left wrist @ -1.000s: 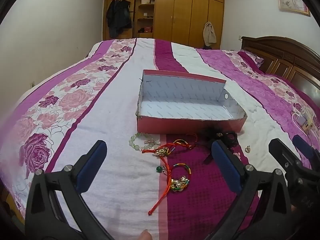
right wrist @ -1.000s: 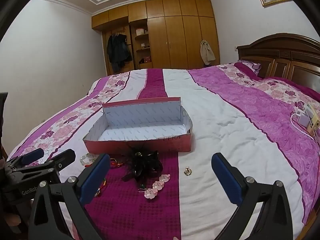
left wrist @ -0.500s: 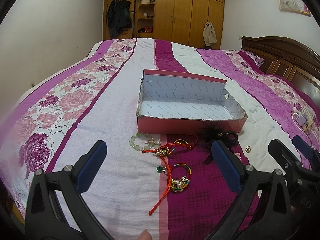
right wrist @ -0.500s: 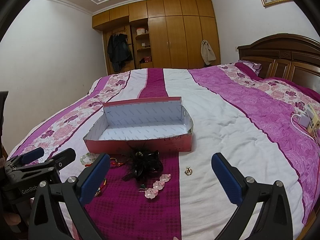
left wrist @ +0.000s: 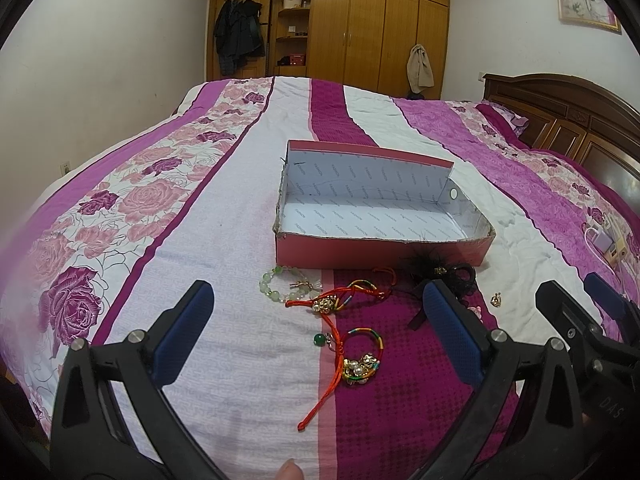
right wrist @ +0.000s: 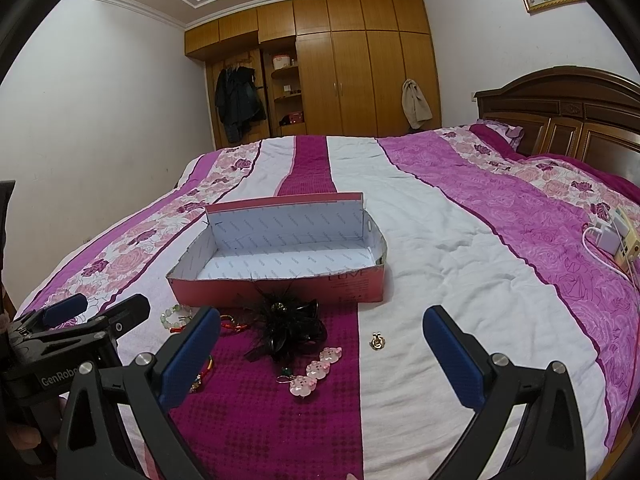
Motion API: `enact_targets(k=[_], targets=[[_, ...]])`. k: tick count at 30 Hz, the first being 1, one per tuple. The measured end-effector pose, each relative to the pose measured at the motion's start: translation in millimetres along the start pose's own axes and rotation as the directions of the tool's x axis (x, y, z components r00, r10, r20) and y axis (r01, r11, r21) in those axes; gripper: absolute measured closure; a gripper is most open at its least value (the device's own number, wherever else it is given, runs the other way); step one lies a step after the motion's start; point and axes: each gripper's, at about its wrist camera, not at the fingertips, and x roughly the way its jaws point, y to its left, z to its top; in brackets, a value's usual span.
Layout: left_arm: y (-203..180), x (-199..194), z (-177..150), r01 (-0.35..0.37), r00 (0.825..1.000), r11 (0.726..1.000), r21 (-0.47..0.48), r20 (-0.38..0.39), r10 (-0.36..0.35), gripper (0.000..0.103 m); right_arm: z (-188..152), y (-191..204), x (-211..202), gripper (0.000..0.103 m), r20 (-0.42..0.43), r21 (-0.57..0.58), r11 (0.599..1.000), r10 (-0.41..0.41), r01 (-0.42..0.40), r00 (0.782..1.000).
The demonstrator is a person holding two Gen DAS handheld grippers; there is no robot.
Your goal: Organize jewelry
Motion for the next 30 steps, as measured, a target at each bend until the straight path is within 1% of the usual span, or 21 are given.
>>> enact_targets(k=[25,26,30], targets=[[1.6,1.7,2.8,0.0,1.0,1.0,-0.004,0.004,0.0,0.005,-0.4,-0.4,-0.4,0.0,0.0,0.0,1.0,0.0,0.0,1.0],[0.1,-2.0,-1.4,0.0,1.0,1.0,-0.002,0.003,0.0,0.005,-0.4,-0.4,-0.3,0.0,0.0,0.0,1.0,0.0,0.0,1.0],[0.5,-1.7,-0.7,0.001,1.0,1.0,-0.001,0.001,-0.001,0.005,-1.3,-1.3,-0.3,0.0,-0.001,0.001,1.0,0.0,0.0,1.0]])
